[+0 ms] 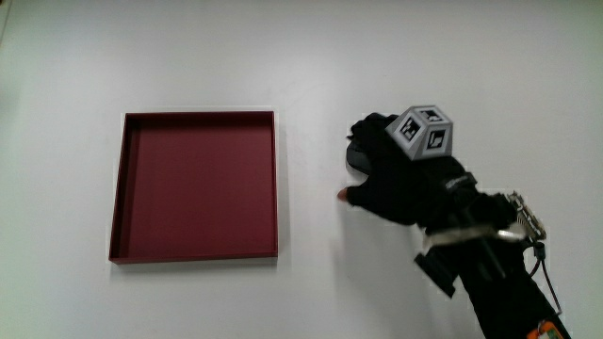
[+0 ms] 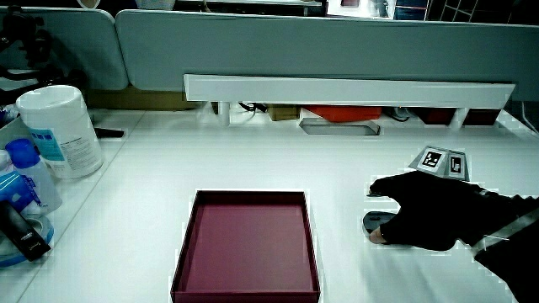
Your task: Place mouse on desk
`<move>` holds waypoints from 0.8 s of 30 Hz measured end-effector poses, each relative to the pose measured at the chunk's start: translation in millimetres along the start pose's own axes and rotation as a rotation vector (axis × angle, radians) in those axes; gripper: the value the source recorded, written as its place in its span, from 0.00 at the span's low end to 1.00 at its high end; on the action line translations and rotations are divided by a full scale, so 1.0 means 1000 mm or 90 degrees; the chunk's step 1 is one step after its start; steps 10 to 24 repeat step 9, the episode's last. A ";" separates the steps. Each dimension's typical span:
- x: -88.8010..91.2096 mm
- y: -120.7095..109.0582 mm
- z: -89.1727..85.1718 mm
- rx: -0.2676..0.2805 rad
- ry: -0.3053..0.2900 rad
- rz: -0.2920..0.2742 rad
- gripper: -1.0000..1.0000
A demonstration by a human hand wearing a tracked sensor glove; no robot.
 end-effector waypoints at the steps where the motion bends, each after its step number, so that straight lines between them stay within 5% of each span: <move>1: -0.008 -0.004 0.000 -0.001 -0.004 0.013 0.00; 3: -0.031 -0.018 0.004 0.018 -0.038 0.050 0.00; 5: -0.051 -0.030 0.004 -0.011 -0.004 0.097 0.00; 7: -0.068 -0.040 0.000 -0.038 -0.014 0.138 0.00; 9: -0.085 -0.052 0.000 -0.029 -0.038 0.167 0.00; 24: -0.085 -0.052 0.000 -0.029 -0.038 0.167 0.00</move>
